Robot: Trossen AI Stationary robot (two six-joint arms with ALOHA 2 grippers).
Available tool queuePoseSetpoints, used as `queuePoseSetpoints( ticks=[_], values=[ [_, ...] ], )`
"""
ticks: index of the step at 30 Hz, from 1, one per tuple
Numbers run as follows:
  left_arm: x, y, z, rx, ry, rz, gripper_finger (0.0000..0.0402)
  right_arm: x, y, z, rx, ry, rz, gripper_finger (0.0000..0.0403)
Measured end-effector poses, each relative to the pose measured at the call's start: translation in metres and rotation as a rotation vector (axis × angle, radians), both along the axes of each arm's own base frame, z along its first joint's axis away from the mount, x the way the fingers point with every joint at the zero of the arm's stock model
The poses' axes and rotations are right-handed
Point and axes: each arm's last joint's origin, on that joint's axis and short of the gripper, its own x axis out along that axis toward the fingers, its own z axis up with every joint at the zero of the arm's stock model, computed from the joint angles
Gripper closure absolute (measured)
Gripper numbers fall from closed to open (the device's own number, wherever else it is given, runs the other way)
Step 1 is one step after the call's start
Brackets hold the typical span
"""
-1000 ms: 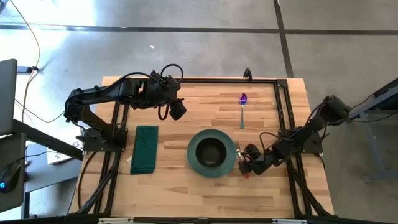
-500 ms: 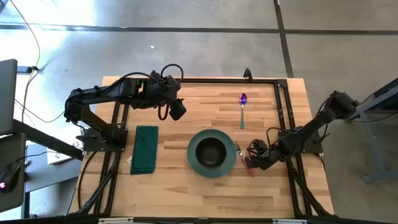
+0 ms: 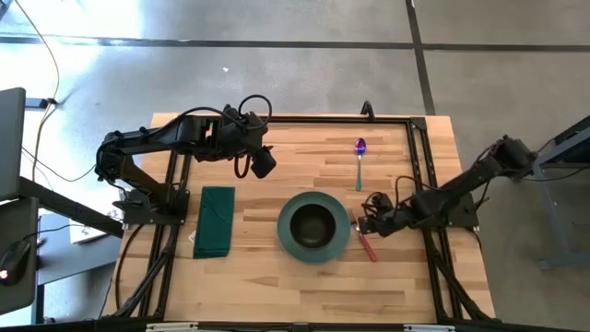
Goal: Set table place
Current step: Put the red fork to the right of the blue plate
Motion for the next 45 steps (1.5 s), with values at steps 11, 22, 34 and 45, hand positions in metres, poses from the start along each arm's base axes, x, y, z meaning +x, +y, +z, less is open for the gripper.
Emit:
queuePoseSetpoints(
  ticks=[11,22,34,45],
  values=[
    [0.0,0.0,0.0,-0.002,-0.008,0.005,0.0142,0.019,-0.014,-0.004,-0.057,-0.039,0.062,0.0403],
    [0.001,0.0,0.001,-0.001,-0.019,0.005,0.0142,0.035,-0.009,-0.027,-0.039,-0.026,0.081,0.0403],
    [0.001,0.0,0.001,-0.001,-0.017,0.002,0.0142,0.042,-0.018,-0.034,-0.126,-0.027,0.034,0.0403],
    [0.001,0.0,0.001,-0.009,-0.015,-0.009,0.0142,0.037,-0.024,-0.035,-0.193,0.012,-0.039,0.0403]
  ],
)
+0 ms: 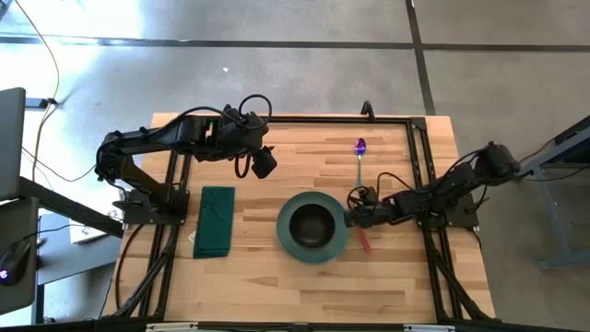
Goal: Set table place
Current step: Put the red fork to the right of the blue plate, then put the blue spoon into the black bowl
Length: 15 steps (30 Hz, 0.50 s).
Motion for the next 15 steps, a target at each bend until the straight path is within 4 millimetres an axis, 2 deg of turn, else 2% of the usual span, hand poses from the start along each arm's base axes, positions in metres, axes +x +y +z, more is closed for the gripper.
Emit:
queuePoseSetpoints(
  ticks=[3,6,12,15],
  values=[
    [0.0,0.0,0.0,0.0,0.001,0.0,0.0142,-0.002,-0.001,0.008,-0.028,0.075,-0.021,0.0403],
    [0.0,0.0,0.0,0.001,0.003,-0.002,0.0142,-0.001,-0.001,0.025,-0.071,0.186,-0.007,0.0403],
    [0.0,0.0,0.0,0.002,0.004,-0.004,0.0142,0.019,0.008,0.066,-0.109,0.166,0.054,0.0403],
    [0.0,0.0,0.0,0.003,0.004,-0.005,0.0142,0.017,0.014,0.076,-0.128,0.213,0.081,0.0403]
  ],
)
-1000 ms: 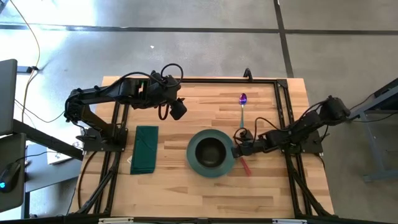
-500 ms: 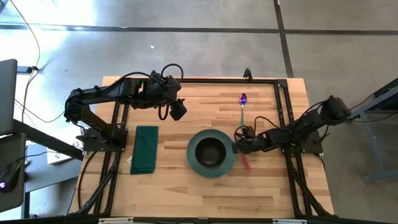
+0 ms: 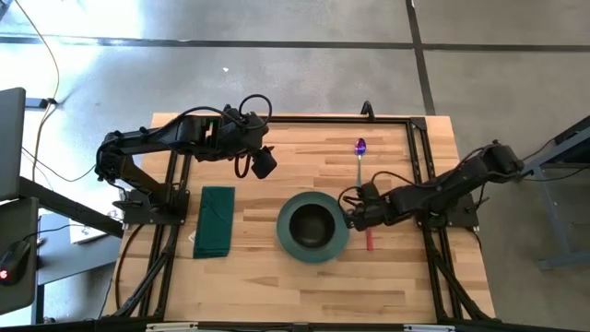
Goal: Set table place
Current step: Put the blue spoon into the black bowl
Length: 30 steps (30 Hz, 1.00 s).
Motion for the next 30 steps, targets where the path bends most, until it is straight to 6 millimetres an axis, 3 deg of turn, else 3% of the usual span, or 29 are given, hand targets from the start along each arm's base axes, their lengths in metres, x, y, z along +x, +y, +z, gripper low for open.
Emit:
queuePoseSetpoints(
  ticks=[6,11,16,23,30],
  values=[
    [0.0,0.0,0.0,0.002,0.007,-0.012,0.0142,-0.03,0.012,-0.006,0.022,0.199,-0.104,0.0403],
    [0.0,0.0,0.0,0.009,0.009,-0.016,0.0142,-0.04,0.029,-0.014,0.07,0.172,-0.129,0.0403],
    [0.008,0.01,0.001,0.066,-0.008,-0.008,0.0142,-0.043,0.033,0.0,0.077,0.083,-0.141,0.0403],
    [0.04,0.031,-0.024,-0.001,0.034,-0.107,0.0142,-0.056,0.014,0.027,0.002,-0.02,-0.177,0.0403],
    [0.049,0.035,-0.04,-0.041,0.084,-0.068,0.0142,-0.05,-0.02,0.034,-0.068,0.007,-0.181,0.0403]
  ],
)
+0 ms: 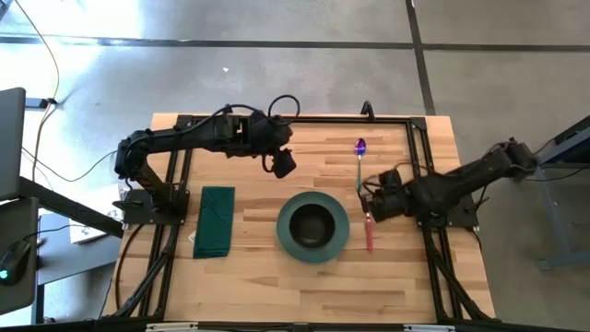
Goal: Set table place
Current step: Put the blue spoon into the black bowl
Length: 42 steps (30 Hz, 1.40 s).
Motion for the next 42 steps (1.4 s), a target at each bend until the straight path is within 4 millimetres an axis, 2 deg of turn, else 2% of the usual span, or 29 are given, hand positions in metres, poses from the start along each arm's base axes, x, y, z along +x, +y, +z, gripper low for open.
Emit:
queuePoseSetpoints(
  ticks=[4,10,14,19,22,28,32,42],
  values=[
    [-0.003,-0.005,-0.001,-0.017,0.017,0.012,0.0142,0.011,-0.027,0.001,-0.052,0.027,0.038,0.0403],
    [-0.021,-0.015,0.001,-0.028,0.11,0.08,0.0142,0.022,-0.073,0.005,-0.105,0.004,0.021,0.0403],
    [-0.037,-0.025,0.009,-0.011,0.125,0.124,0.0142,0.025,-0.105,0.01,-0.151,-0.014,0.06,0.0402],
    [-0.048,-0.033,0.021,0.007,0.072,0.132,0.0142,0.021,-0.151,0.014,-0.1,-0.118,0.156,0.038],
    [-0.055,-0.034,0.027,0.012,0.041,0.151,0.0142,0.011,-0.174,0.012,-0.076,-0.134,0.175,0.0355],
    [-0.057,-0.033,0.028,0.016,0.034,0.164,0.0142,-0.013,-0.207,-0.001,0.029,-0.117,0.166,0.0297],
    [-0.056,-0.033,0.029,0.019,0.017,0.18,0.0142,-0.019,-0.223,-0.015,0.092,-0.105,0.198,0.0272],
    [-0.056,-0.033,0.029,0.008,-0.034,0.252,0.0142,-0.031,-0.266,-0.054,0.142,-0.134,0.226,0.0258]
  ],
)
